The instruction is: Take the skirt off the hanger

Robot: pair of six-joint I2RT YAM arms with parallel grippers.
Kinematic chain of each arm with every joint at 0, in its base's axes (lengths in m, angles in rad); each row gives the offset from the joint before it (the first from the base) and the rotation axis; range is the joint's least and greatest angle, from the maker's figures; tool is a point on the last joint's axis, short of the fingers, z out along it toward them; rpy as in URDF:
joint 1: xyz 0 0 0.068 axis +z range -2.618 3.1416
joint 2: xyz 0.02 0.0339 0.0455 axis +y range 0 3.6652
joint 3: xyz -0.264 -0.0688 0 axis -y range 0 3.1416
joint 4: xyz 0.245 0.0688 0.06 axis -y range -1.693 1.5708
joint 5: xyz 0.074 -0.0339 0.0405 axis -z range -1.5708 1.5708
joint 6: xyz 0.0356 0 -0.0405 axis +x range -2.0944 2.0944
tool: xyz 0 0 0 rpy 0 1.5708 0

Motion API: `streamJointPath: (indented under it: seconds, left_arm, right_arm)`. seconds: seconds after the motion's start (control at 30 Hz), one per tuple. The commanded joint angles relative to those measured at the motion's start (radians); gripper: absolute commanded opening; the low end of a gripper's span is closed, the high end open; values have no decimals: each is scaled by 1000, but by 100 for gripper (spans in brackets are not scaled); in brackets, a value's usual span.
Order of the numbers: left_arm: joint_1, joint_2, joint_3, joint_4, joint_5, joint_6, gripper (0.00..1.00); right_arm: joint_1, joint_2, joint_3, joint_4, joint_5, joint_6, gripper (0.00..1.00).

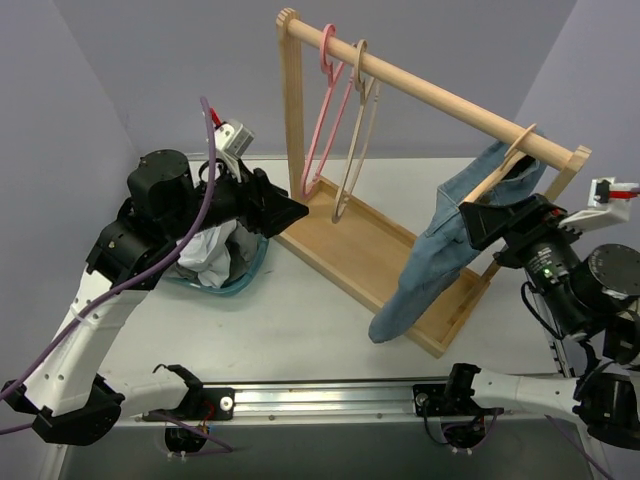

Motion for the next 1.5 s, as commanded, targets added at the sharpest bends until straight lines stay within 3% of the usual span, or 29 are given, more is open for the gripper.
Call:
streamJointPath:
  seconds: [0.0,0.3,0.43,0.67,0.7,0.73,0.8,0.83,0.9,1.23,1.47]
  left_arm:
    - [-19,-62,69,66,42,-18,73]
    - [-123,-43,104,57,100,1,74]
    - [-243,0,136,34,18,42,74]
    - [-453,189,341,-89,-191,211,78]
    - [-461,210,367,-107,-208,240,78]
    - [-466,232,413,-139,-231,249,78]
    - [-475,263,432,-144,-263,270,79]
    - [-476,264,423,-132,-275,272,79]
    - [-478,250,405,-114,-286,271,80]
    - [-487,229,317,-54,-271,251,82]
    - [-548,301,348,-42,-332,272,82]
  right_arm:
    - [7,38,-37,121,59,23,75]
    - [10,55,-97,227,170,78,70]
    - [8,51,-155,316,219,74,61]
    - [8,89,-205,373,268,84,59]
    - [7,89,-215,385,278,84,56]
    - [7,86,-225,409,289,81,44]
    - [5,78,-252,433,315,81,29]
    - [4,66,-258,451,321,81,10]
    - [4,54,-269,460,325,81,0]
    - [7,-35,-292,499,207,48,0]
    - [8,-40,-265,499,243,49,0]
